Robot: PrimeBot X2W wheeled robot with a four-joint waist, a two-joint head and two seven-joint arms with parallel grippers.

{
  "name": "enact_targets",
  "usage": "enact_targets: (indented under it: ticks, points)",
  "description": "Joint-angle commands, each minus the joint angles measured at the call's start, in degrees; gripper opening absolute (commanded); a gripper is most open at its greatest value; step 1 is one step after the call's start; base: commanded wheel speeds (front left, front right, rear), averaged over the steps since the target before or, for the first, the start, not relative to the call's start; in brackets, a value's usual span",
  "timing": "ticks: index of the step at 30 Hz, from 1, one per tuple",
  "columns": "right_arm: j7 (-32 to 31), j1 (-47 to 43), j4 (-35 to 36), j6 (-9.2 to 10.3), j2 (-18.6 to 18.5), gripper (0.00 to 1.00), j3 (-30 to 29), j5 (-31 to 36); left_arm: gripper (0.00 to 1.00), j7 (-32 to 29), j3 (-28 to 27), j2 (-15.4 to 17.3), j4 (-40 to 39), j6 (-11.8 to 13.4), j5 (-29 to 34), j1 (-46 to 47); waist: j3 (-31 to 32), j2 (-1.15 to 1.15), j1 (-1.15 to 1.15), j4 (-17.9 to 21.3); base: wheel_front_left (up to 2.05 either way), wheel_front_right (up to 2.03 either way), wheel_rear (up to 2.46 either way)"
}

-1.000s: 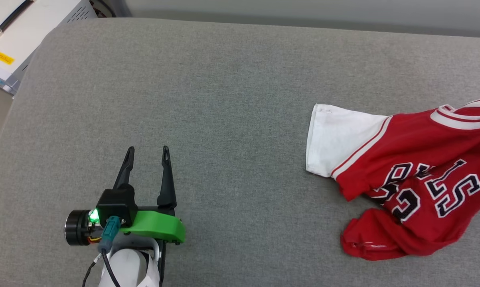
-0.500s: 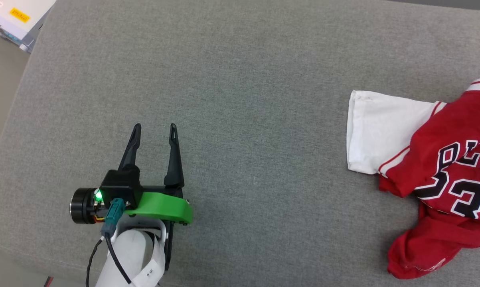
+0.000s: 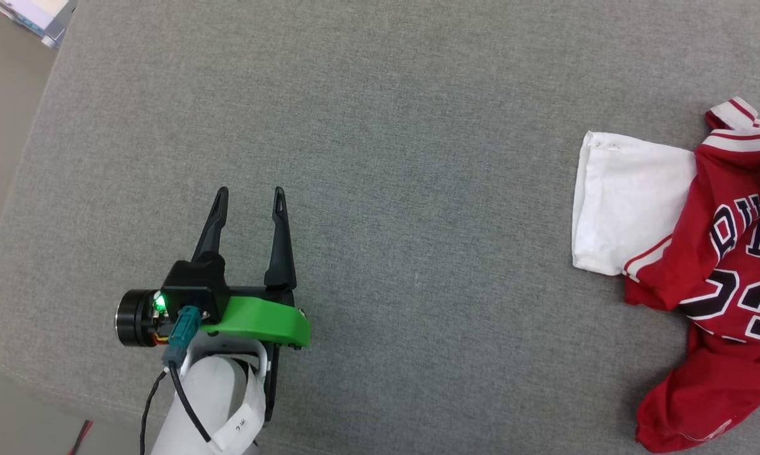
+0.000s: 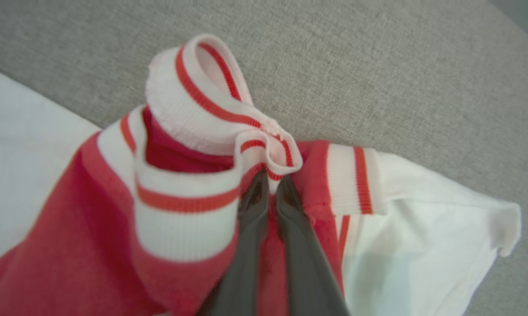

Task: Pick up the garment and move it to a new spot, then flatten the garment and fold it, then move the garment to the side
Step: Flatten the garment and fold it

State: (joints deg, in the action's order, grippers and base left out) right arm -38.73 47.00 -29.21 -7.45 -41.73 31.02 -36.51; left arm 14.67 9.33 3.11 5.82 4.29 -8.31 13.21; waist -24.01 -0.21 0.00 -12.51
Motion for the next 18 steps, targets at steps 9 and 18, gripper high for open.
enact_targets:
  ticks: [9,18]
  points:
    - [16.42,-1.31,0.32,-0.03,-1.78,1.00,4.00,-2.40,1.00,0.33,-1.88,-0.10,1.38,-0.69,2.25,-1.07,6.39,0.21,0.00,3.33,0.00,0.00,0.00]
    - [35.38,-8.65,4.25,-0.03,0.51,1.00,-3.91,2.66,1.00,0.33,-3.75,1.51,1.33,-2.16,3.67,-2.41,12.14,0.21,0.00,8.04,0.00,0.00,0.00]
